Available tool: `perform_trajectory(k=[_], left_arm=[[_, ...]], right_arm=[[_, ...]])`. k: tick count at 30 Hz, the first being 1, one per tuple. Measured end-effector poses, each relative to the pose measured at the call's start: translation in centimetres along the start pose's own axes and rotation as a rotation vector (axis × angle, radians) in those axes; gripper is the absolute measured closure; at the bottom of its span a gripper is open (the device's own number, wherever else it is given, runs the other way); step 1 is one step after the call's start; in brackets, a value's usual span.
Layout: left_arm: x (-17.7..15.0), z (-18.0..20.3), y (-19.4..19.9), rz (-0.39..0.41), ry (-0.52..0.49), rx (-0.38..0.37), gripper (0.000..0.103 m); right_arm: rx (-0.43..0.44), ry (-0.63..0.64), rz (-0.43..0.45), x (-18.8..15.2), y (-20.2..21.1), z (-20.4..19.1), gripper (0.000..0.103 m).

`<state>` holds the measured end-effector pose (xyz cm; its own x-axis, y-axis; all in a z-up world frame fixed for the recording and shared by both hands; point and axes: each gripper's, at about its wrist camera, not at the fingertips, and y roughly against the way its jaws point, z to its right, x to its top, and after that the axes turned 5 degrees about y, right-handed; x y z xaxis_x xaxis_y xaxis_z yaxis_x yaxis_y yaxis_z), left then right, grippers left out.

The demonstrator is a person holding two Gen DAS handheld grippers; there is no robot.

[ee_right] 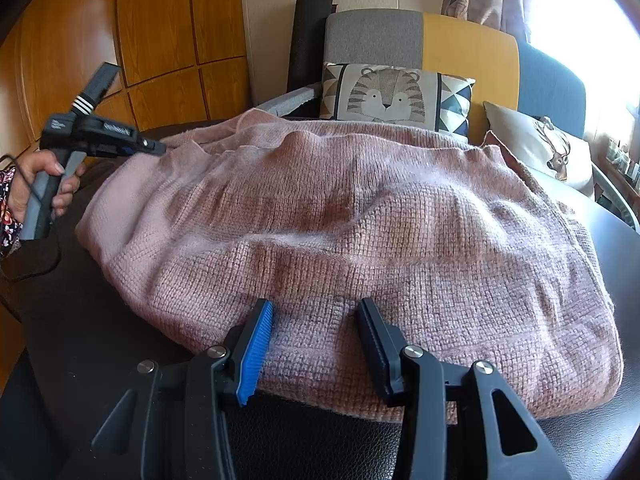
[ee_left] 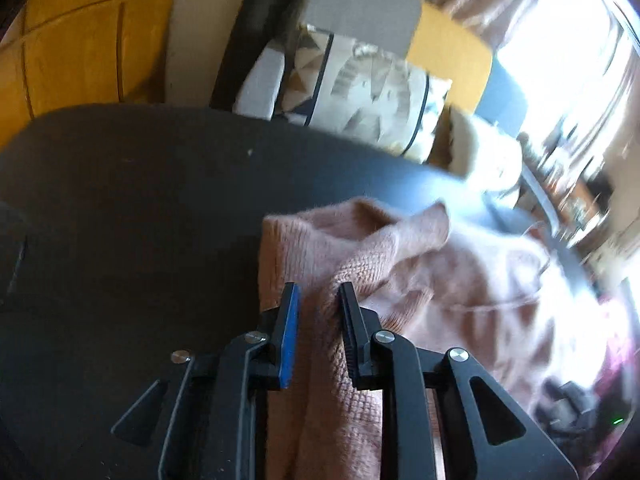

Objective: Fold clothes

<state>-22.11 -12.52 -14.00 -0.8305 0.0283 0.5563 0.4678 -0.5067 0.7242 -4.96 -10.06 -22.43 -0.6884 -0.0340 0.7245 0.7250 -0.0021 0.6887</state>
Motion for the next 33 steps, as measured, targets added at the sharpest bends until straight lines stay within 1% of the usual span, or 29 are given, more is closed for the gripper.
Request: perform_trajectory(k=[3,5,8,9,13,14,16,18,20,22,23,24,25,29,31,33], left_arm=[[-0.3,-1.9,2.3,0.047,0.035,-0.057,0.080],[-0.3,-2.7,2.3,0.041,0.018,-0.069,0.080],[-2.7,-3.8,3.5,0.009,-0.050,-0.091,0.080],[-3.8,-4.7,4.0,-0.005,-0.100,-0.087,0.080],[-6.9,-5.2,5.1,-0.038,-0.278,-0.049,0.080],[-7.4,-4.9,5.1,-0.046,-0.319,-0.030,0.080],[-9.2,-4.1,5.3,-0.040,-0.415,0.032,0.080],[-10.1,-3.4,5.3,0.003,-0.467,0.069,0.080],[-10.6,-3.3,5.0,0.016,-0.479,0.107,0.080],[-10.4,-3.4,5.0,0.025,-0.457,0.122,0.080],[-10.3,-3.6,5.1,0.027,-0.432,0.118,0.083],[-10.2,-4.1,5.3,0.038,-0.394,0.121,0.091],[-10.1,-4.6,5.6,0.042,-0.362,0.119,0.096],[-10.0,-6.6,6.7,0.062,-0.237,0.103,0.099],[-10.0,-7.6,7.4,0.071,-0.179,0.081,0.103],[-10.1,-8.6,8.0,0.090,-0.138,0.085,0.103]], right_arm=[[-0.001,0.000,0.000,0.0,0.0,-0.1,0.059],[-0.002,0.000,0.000,0.0,0.0,-0.1,0.059],[-0.002,0.000,0.000,0.0,0.0,-0.1,0.059],[-0.001,0.000,0.000,0.0,0.0,-0.1,0.059],[-0.003,0.001,0.000,0.0,0.0,-0.2,0.059],[-0.003,0.001,0.000,0.0,0.0,-0.2,0.059],[-0.004,0.002,0.000,0.0,0.0,-0.2,0.059],[-0.005,0.003,-0.001,0.0,0.0,-0.2,0.059],[-0.007,0.004,-0.001,0.0,0.0,-0.3,0.059],[-0.010,0.007,-0.001,0.1,0.0,-0.4,0.059],[-0.011,0.008,-0.002,0.1,-0.1,-0.4,0.059],[-0.012,0.009,-0.002,0.1,-0.1,-0.4,0.059],[-0.013,0.010,-0.002,0.1,-0.1,-0.4,0.059],[-0.013,0.011,-0.003,0.1,-0.1,-0.4,0.059],[-0.014,0.010,-0.003,0.1,-0.1,-0.5,0.059],[-0.013,0.010,-0.003,0.1,-0.1,-0.5,0.059]])
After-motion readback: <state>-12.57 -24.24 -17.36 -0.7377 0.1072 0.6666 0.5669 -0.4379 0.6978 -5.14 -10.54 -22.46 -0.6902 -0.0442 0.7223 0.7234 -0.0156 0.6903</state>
